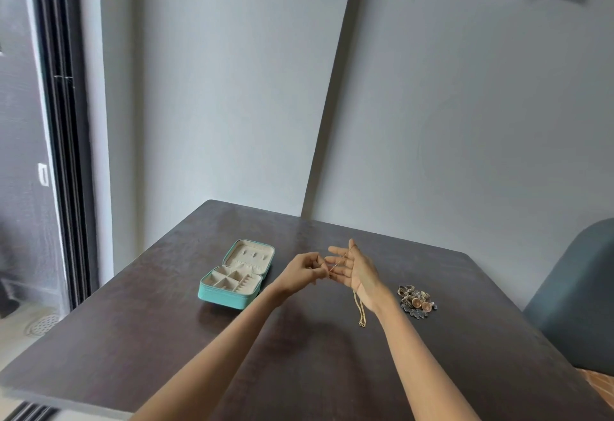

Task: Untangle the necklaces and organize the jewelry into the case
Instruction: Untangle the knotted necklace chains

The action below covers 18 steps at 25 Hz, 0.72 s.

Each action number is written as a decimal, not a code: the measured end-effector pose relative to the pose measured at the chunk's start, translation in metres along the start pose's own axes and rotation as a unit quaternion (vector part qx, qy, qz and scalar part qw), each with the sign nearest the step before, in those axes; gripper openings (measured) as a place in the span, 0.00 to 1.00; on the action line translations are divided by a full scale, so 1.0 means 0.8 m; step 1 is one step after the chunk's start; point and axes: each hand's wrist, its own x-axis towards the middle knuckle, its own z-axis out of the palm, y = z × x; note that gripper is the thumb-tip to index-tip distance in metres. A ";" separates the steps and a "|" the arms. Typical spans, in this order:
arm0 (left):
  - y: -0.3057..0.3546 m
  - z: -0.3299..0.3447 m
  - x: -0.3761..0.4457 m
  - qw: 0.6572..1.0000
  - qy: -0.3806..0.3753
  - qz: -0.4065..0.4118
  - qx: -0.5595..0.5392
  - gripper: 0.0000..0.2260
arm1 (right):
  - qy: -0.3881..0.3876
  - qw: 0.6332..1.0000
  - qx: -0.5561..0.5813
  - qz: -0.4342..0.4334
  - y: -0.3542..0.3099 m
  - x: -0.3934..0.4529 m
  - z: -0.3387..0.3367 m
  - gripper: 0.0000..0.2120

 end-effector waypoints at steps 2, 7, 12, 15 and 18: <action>0.002 0.001 -0.001 0.999 0.015 0.006 -0.029 0.06 | -0.007 1.000 0.008 0.004 -0.002 -0.001 0.000 0.24; -0.005 0.002 0.001 0.998 0.027 0.033 0.049 0.03 | 0.010 1.000 -0.011 0.000 -0.004 0.000 0.005 0.26; -0.004 0.003 0.007 0.994 0.070 0.036 0.072 0.06 | 0.019 1.000 -0.015 -0.013 -0.003 0.000 0.005 0.27; -0.007 -0.002 0.003 0.999 0.042 0.027 0.001 0.08 | 0.025 0.999 -0.022 -0.015 -0.002 -0.003 0.003 0.27; -0.007 -0.001 -0.004 0.998 0.018 0.024 -0.048 0.06 | 0.026 0.999 -0.027 -0.011 0.002 -0.006 0.004 0.27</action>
